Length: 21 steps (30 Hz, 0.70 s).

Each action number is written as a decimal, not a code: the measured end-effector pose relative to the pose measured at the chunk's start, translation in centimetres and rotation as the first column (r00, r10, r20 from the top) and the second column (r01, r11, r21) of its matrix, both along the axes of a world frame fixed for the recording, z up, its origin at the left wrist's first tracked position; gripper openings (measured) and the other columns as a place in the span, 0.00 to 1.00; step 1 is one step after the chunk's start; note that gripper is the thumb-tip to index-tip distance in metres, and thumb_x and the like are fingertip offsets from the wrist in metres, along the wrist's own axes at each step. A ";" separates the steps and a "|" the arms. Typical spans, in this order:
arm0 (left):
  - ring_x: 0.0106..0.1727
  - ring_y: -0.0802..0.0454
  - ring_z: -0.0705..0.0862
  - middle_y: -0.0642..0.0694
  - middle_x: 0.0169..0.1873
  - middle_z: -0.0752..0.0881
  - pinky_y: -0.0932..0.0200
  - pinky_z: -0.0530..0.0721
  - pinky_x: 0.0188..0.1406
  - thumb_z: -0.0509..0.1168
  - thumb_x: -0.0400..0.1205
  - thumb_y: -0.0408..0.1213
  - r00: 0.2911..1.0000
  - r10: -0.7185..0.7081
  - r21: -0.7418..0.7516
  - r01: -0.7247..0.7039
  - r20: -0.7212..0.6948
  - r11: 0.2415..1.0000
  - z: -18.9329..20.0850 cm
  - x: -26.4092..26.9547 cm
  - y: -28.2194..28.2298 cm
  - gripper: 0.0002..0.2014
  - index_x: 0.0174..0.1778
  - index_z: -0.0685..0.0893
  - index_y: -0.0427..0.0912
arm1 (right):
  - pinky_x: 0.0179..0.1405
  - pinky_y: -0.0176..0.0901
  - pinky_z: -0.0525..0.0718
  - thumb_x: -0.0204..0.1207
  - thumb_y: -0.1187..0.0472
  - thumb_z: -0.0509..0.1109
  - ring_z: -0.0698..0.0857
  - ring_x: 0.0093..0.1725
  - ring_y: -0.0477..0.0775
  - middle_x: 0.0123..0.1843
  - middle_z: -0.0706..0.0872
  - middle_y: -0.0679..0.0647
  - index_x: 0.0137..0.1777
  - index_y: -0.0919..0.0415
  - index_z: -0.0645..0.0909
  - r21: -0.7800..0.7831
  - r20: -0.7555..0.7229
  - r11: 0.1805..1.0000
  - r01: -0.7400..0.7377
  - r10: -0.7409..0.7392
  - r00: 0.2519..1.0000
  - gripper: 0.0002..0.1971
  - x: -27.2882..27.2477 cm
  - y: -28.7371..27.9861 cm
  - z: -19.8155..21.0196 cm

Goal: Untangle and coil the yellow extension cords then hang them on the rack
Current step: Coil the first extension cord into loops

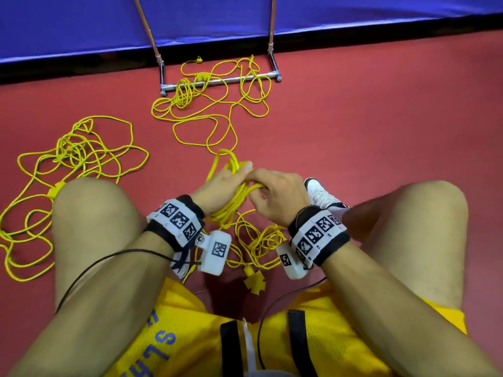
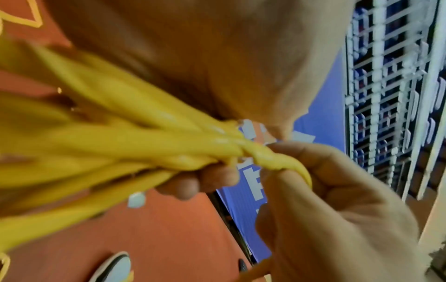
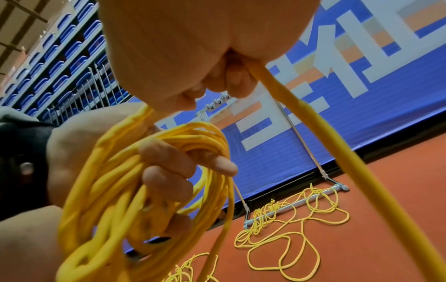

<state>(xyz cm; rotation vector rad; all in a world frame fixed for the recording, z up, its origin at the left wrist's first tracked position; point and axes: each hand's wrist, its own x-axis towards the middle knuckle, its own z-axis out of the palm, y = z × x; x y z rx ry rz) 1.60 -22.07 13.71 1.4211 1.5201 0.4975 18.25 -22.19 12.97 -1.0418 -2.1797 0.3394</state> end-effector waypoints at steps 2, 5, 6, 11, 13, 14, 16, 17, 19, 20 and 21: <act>0.25 0.46 0.80 0.42 0.22 0.82 0.48 0.80 0.34 0.45 0.66 0.83 0.997 0.011 -0.141 0.000 0.078 0.990 -0.1 0.5 -0.2 0.43 0.25 0.82 0.42 | 0.22 0.48 0.82 0.67 0.59 0.66 0.88 0.33 0.61 0.31 0.87 0.51 0.50 0.56 0.86 0.033 -0.019 0.998 0.056 -0.055 0.998 0.13 0.2 0.4 -0.1; 0.24 0.47 0.77 0.40 0.21 0.78 0.52 0.77 0.30 0.61 0.74 0.73 0.977 -0.164 -0.132 0.182 0.137 0.974 -0.1 1.0 -0.9 0.32 0.25 0.81 0.45 | 0.22 0.51 0.84 0.69 0.57 0.67 0.88 0.31 0.61 0.32 0.87 0.51 0.55 0.55 0.84 0.028 -0.031 0.990 0.138 -0.137 0.990 0.15 0.4 1.1 -0.3; 0.23 0.47 0.76 0.40 0.20 0.77 0.56 0.76 0.28 0.70 0.75 0.63 0.969 -0.203 -0.140 0.222 0.143 0.965 -0.3 1.1 -1.1 0.27 0.27 0.82 0.41 | 0.24 0.51 0.85 0.70 0.57 0.66 0.88 0.33 0.60 0.34 0.87 0.51 0.57 0.55 0.84 0.018 -0.029 0.984 0.175 -0.175 0.984 0.16 0.7 1.5 -0.4; 0.17 0.50 0.70 0.44 0.14 0.69 0.54 0.75 0.32 0.71 0.70 0.32 0.893 -0.090 -0.287 0.236 0.442 0.929 0.0 0.9 -1.4 0.13 0.33 0.76 0.25 | 0.41 0.58 0.87 0.74 0.62 0.70 0.88 0.49 0.60 0.52 0.86 0.53 0.63 0.54 0.83 -0.099 0.023 0.946 0.310 -0.309 0.951 0.16 1.9 3.4 -1.2; 0.17 0.50 0.70 0.48 0.12 0.67 0.51 0.79 0.37 0.72 0.68 0.31 0.800 -0.013 -0.326 0.259 0.600 0.909 0.8 0.8 -1.4 0.09 0.30 0.77 0.34 | 0.46 0.60 0.86 0.76 0.62 0.70 0.87 0.52 0.62 0.53 0.87 0.54 0.62 0.55 0.84 -0.189 0.055 0.928 0.322 -0.318 0.947 0.15 1.8 3.8 -1.8; 0.18 0.50 0.70 0.49 0.12 0.68 0.50 0.81 0.39 0.75 0.66 0.33 0.726 0.013 -0.325 0.291 0.687 0.900 1.2 0.6 -1.4 0.11 0.30 0.77 0.36 | 0.48 0.59 0.85 0.76 0.62 0.70 0.86 0.53 0.62 0.54 0.87 0.55 0.62 0.55 0.84 -0.254 0.069 0.908 0.332 -0.326 0.943 0.15 1.9 4.0 -2.3; 0.21 0.52 0.71 0.52 0.13 0.69 0.51 0.83 0.43 0.77 0.67 0.38 0.514 0.073 -0.287 0.350 0.855 0.892 2.0 -0.2 -1.3 0.14 0.32 0.78 0.38 | 0.50 0.54 0.83 0.75 0.62 0.72 0.86 0.52 0.62 0.52 0.88 0.55 0.59 0.56 0.84 -0.400 0.102 0.850 0.343 -0.331 0.938 0.13 2.4 4.2 -3.4; 0.22 0.52 0.72 0.53 0.14 0.68 0.51 0.83 0.46 0.76 0.70 0.37 0.394 0.113 -0.260 0.345 0.912 0.902 2.4 -0.7 -1.3 0.12 0.34 0.79 0.38 | 0.49 0.52 0.82 0.76 0.61 0.71 0.85 0.49 0.63 0.48 0.89 0.56 0.55 0.56 0.85 -0.468 0.111 0.818 0.335 -0.321 0.940 0.09 2.5 4.3 -3.9; 0.25 0.54 0.74 0.53 0.15 0.69 0.51 0.83 0.50 0.73 0.73 0.36 0.194 0.165 -0.213 0.261 0.967 0.942 3.0 -1.7 -0.9 0.08 0.39 0.82 0.37 | 0.47 0.51 0.80 0.82 0.59 0.67 0.82 0.40 0.60 0.38 0.87 0.54 0.43 0.55 0.81 -0.605 0.135 0.752 0.262 -0.228 0.964 0.06 2.5 4.1 -4.5; 0.26 0.54 0.75 0.53 0.15 0.71 0.51 0.84 0.51 0.73 0.74 0.36 0.138 0.183 -0.208 0.196 0.973 0.958 3.1 -2.2 -0.6 0.08 0.42 0.83 0.37 | 0.46 0.51 0.81 0.83 0.57 0.65 0.82 0.37 0.57 0.34 0.86 0.52 0.39 0.55 0.79 -0.678 0.141 0.701 0.220 -0.169 0.975 0.10 2.3 3.9 -5.1; 0.26 0.54 0.75 0.54 0.16 0.73 0.51 0.85 0.50 0.74 0.73 0.37 0.118 0.197 -0.212 0.129 0.973 0.969 3.1 -2.6 -0.2 0.09 0.43 0.84 0.37 | 0.44 0.51 0.83 0.82 0.54 0.64 0.83 0.34 0.54 0.31 0.86 0.51 0.37 0.56 0.79 -0.751 0.125 0.635 0.183 -0.135 0.983 0.13 2.0 3.6 -5.4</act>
